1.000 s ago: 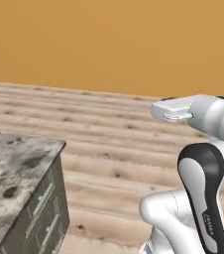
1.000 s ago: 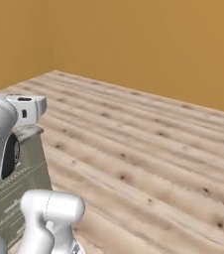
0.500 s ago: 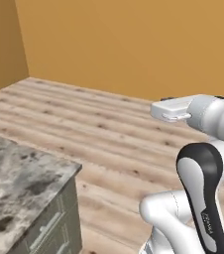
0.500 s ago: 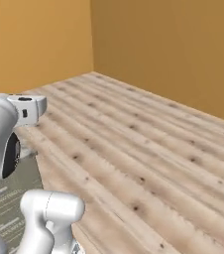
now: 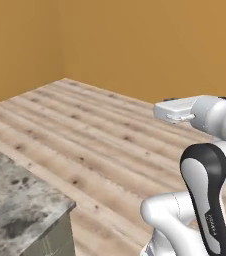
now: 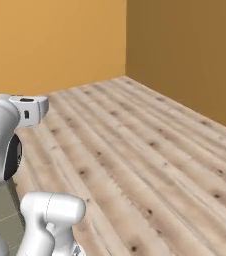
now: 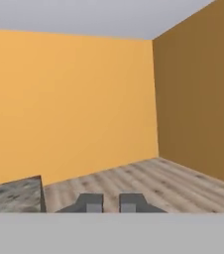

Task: Take the lemon wedge from the fridge and place it on the plate with fish on the dining counter.

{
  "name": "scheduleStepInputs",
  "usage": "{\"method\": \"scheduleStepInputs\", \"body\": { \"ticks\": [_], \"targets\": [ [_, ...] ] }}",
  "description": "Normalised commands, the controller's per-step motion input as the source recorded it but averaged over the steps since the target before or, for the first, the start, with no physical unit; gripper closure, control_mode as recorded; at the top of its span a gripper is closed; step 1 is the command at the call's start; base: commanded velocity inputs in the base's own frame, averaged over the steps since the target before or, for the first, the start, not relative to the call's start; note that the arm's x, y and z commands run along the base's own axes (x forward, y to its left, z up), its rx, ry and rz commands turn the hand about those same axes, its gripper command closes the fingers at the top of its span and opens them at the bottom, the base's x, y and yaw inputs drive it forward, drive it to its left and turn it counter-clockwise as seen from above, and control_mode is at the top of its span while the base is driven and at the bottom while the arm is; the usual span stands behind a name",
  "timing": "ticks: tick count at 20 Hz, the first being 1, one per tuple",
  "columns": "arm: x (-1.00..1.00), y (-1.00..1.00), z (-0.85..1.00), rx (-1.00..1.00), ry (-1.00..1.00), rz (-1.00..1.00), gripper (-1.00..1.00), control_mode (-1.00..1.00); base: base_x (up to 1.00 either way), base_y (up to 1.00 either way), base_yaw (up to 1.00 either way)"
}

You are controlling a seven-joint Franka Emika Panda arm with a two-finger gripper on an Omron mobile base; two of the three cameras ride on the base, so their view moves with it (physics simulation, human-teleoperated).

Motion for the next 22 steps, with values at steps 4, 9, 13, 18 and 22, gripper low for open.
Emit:
{"method": "scheduleStepInputs", "body": {
  "ticks": [4,9,13,18,22],
  "targets": [
    [0.0,0.0,0.0,0.0,0.0,0.0,1.0,1.0,1.0,-0.04,0.47],
    [0.0,0.0,0.0,0.0,0.0,0.0,1.0,1.0,1.0,-0.08,0.42],
    [0.0,0.0,0.0,0.0,0.0,0.0,1.0,1.0,1.0,-0.02,0.42],
    [0.0,0.0,0.0,0.0,0.0,0.0,1.0,1.0,1.0,0.0,0.43],
    [0.0,0.0,0.0,0.0,0.0,0.0,1.0,1.0,1.0,0.0,0.45]
  ]
}}
